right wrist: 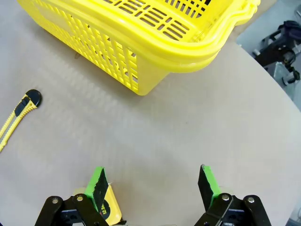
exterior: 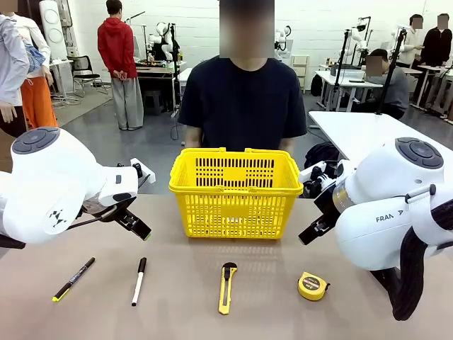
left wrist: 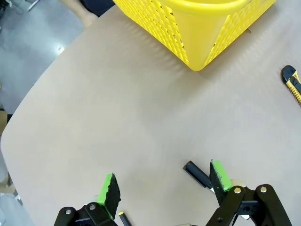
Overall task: Place the items the person wants into the basket.
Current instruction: Pick up the item the person points to and place it in the Market Basket.
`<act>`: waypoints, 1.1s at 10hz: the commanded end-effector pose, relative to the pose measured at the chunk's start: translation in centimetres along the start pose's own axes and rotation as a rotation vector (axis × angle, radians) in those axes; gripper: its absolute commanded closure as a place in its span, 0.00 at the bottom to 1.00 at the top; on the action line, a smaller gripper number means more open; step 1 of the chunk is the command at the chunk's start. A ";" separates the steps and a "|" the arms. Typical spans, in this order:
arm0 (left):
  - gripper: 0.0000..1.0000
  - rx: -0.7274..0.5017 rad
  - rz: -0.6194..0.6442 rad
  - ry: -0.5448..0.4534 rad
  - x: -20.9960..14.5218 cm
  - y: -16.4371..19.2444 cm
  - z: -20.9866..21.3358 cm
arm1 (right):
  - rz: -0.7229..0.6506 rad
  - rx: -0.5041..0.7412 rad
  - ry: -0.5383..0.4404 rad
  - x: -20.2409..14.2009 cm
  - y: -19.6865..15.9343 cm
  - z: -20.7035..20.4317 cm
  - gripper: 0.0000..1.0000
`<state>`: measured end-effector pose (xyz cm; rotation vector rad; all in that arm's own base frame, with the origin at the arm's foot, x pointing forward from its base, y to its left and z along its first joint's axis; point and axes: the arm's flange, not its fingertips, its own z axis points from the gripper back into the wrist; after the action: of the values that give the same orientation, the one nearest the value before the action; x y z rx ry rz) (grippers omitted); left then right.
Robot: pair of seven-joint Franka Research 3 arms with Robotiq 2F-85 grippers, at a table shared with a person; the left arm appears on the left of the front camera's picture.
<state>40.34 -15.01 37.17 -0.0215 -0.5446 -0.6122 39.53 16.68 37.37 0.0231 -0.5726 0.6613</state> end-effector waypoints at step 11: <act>0.00 0.000 0.000 0.000 0.0 0.0 0.0 | 0.000 0.000 0.000 0.0 0.0 0.0 0.00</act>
<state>40.33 -15.01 37.17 -0.0215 -0.5446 -0.6122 39.53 16.68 37.37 0.0231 -0.5726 0.6613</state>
